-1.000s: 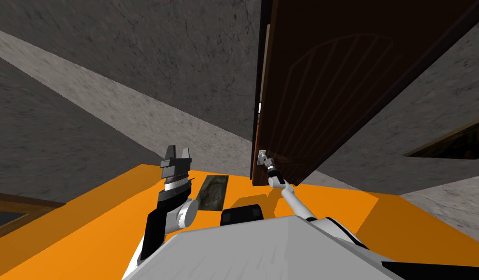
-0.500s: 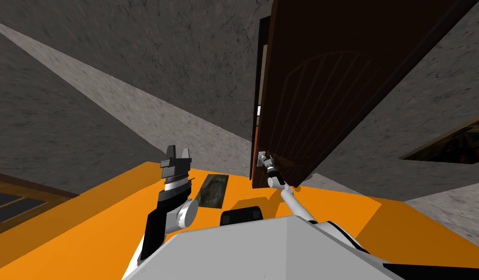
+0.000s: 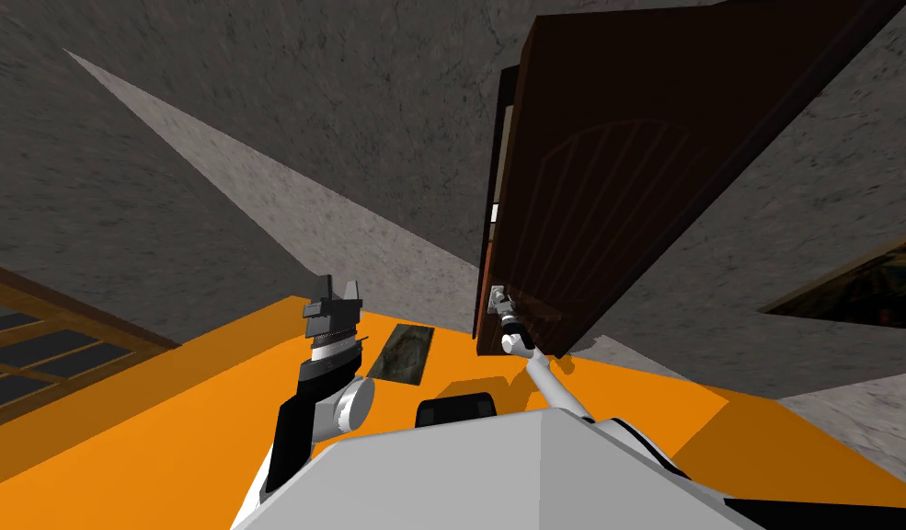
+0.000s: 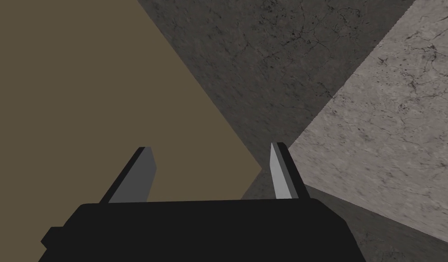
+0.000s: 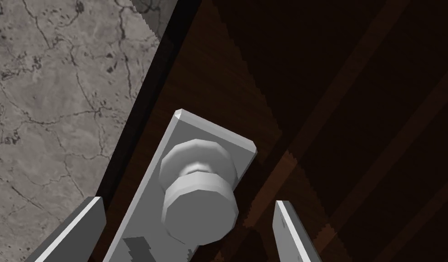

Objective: Pull the door open

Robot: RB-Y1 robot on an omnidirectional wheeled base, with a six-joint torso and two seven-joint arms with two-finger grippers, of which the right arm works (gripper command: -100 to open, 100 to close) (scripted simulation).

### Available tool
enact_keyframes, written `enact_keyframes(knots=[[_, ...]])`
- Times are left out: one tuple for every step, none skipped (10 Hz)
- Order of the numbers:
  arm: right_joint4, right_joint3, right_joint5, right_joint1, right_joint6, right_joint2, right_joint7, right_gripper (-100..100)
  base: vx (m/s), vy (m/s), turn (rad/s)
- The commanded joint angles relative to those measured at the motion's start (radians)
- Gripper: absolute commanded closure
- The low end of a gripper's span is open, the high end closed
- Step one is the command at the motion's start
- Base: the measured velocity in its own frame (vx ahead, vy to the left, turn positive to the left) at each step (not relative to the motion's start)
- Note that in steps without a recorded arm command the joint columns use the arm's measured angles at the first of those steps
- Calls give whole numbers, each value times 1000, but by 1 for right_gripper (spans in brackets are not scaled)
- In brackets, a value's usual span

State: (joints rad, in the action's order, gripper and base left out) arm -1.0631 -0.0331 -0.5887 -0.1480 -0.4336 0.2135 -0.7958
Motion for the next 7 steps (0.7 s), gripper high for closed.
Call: enact_keyframes(knots=[[-13, -3, -34, 3, 12, -11, -46, -100, -105, -62, 69], [-22, -4, -54, 6, 18, -18, -71, -100, -94, -61, 76], [-31, -6, -73, 9, 25, -25, -95, -100, -88, -49, 61], [-40, -8, -92, 12, 31, -31, -119, -100, -90, -49, 52], [-48, -9, -109, 15, 37, -37, -140, -100, -90, -45, 51], [-55, -10, -124, 17, 42, -43, -160, -100, -91, -53, 48], [-62, -12, -138, 20, 47, -48, -178, -100, -92, -50, 49]])
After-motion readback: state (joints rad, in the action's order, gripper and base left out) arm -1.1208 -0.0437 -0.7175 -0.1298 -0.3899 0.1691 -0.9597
